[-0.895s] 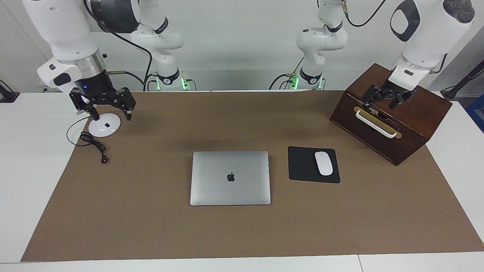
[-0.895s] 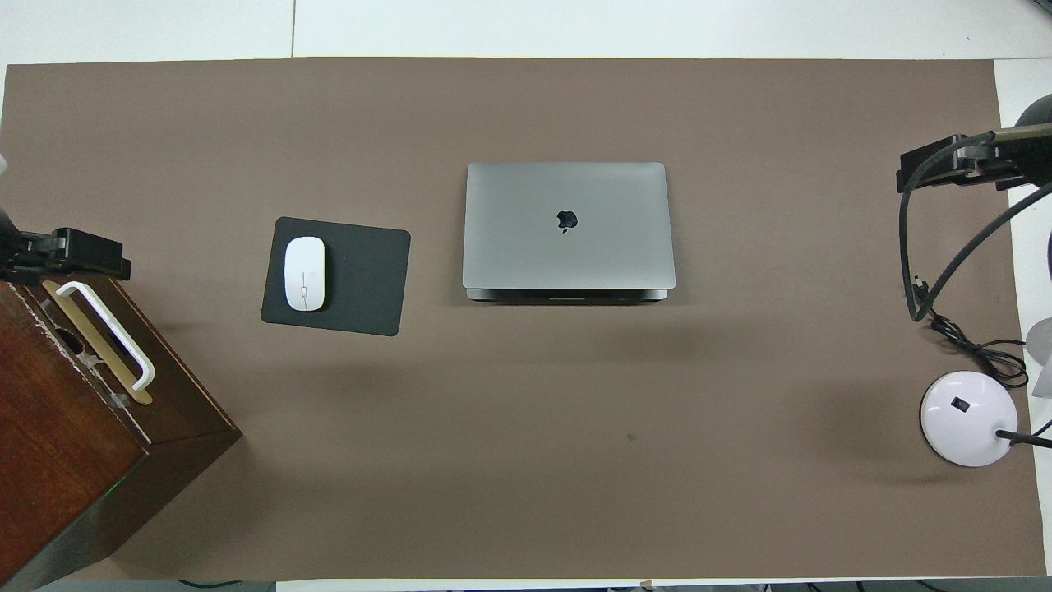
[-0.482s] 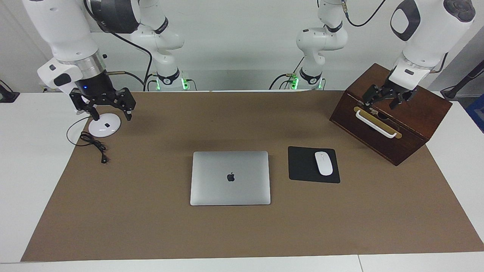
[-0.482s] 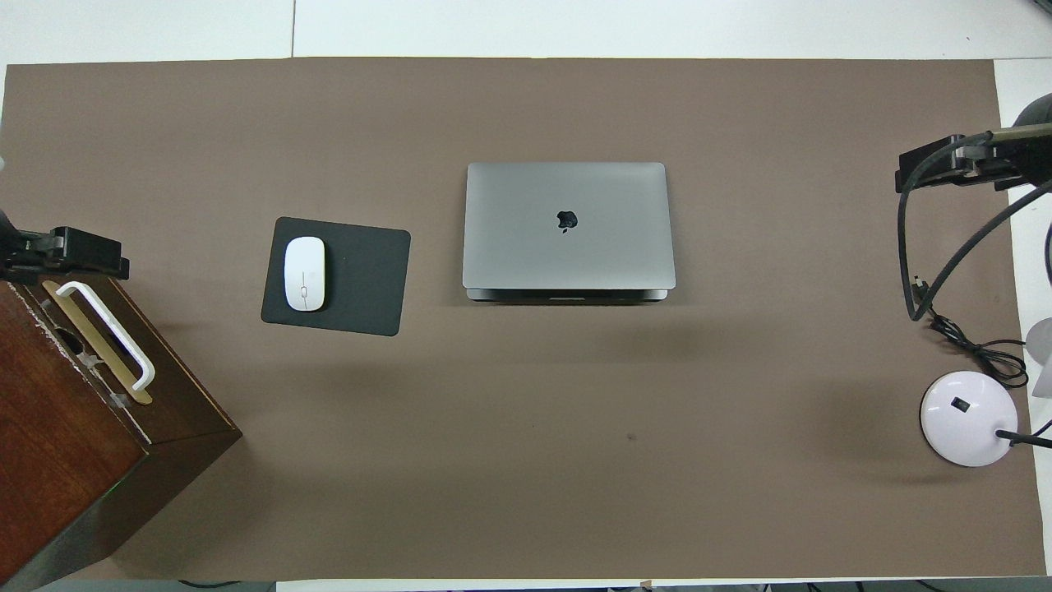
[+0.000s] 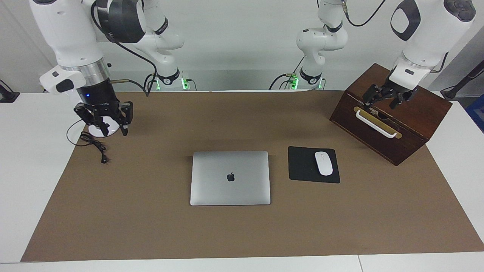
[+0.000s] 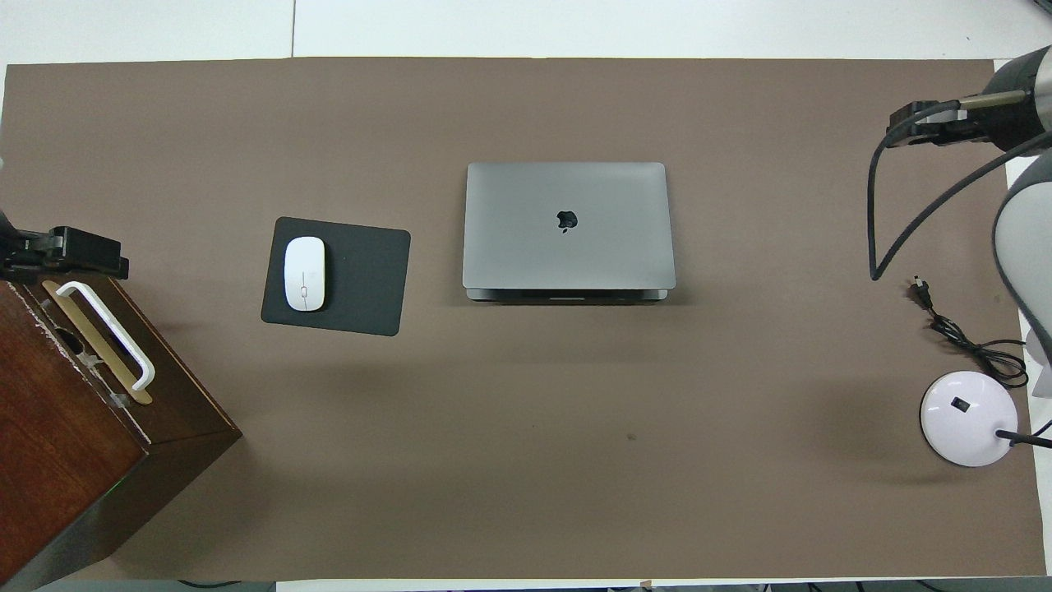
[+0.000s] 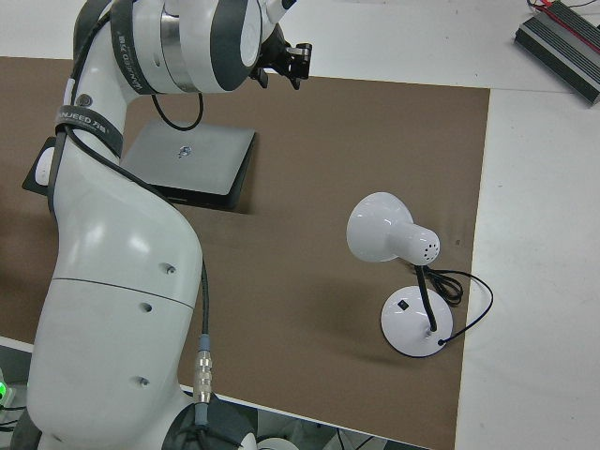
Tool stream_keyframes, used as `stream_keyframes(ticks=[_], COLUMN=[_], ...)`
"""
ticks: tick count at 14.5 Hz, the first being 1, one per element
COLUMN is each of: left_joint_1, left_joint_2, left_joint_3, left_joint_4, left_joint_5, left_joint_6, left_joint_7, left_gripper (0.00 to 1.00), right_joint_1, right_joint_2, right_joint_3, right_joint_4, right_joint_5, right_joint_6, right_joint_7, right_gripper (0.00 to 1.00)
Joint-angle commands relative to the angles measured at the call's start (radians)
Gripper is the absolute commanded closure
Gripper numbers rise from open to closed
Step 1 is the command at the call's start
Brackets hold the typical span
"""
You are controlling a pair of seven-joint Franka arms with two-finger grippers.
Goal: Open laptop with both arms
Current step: 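Move the right gripper from rest toward the silver laptop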
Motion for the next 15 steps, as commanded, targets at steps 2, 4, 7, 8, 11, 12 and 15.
stream_keyframes(ticks=[2, 4, 7, 8, 11, 12, 15], left_joint_1=[0.012, 0.014, 0.023, 0.022, 0.022, 0.02, 0.02], left_joint_2=[0.013, 0.01, -0.001, -0.002, -0.007, -0.013, -0.027], left_joint_3=[-0.004, -0.007, -0.009, -0.007, -0.009, -0.009, -0.009], left_joint_4=[0.031, 0.031, 0.028, 0.027, 0.024, 0.019, 0.018], left_joint_5=[-0.014, -0.014, -0.014, -0.014, -0.014, -0.014, -0.014], left_joint_6=[-0.032, -0.029, -0.023, -0.021, -0.027, -0.027, -0.027], left_joint_7=[-0.002, -0.002, -0.001, -0.002, -0.002, -0.002, -0.001], left_gripper=[0.0, 0.0, 0.0, 0.0, 0.0, 0.0, 0.0], right_joint_1=[0.002, 0.002, 0.002, 0.002, 0.002, 0.002, 0.003], right_joint_2=[0.011, 0.02, 0.024, 0.026, 0.034, 0.034, 0.041], right_joint_3=[0.041, 0.041, 0.041, 0.042, 0.062, 0.062, 0.082], right_joint_4=[0.015, 0.015, 0.015, 0.015, 0.015, 0.015, 0.015], right_joint_5=[0.011, 0.011, 0.011, 0.011, 0.01, 0.008, 0.016], right_joint_6=[0.098, 0.142, 0.147, 0.149, 0.149, 0.15, 0.197], right_joint_7=[0.086, 0.088, 0.088, 0.088, 0.096, 0.094, 0.1], right_gripper=[1.0, 1.0, 1.0, 1.0, 0.82, 0.53, 0.0])
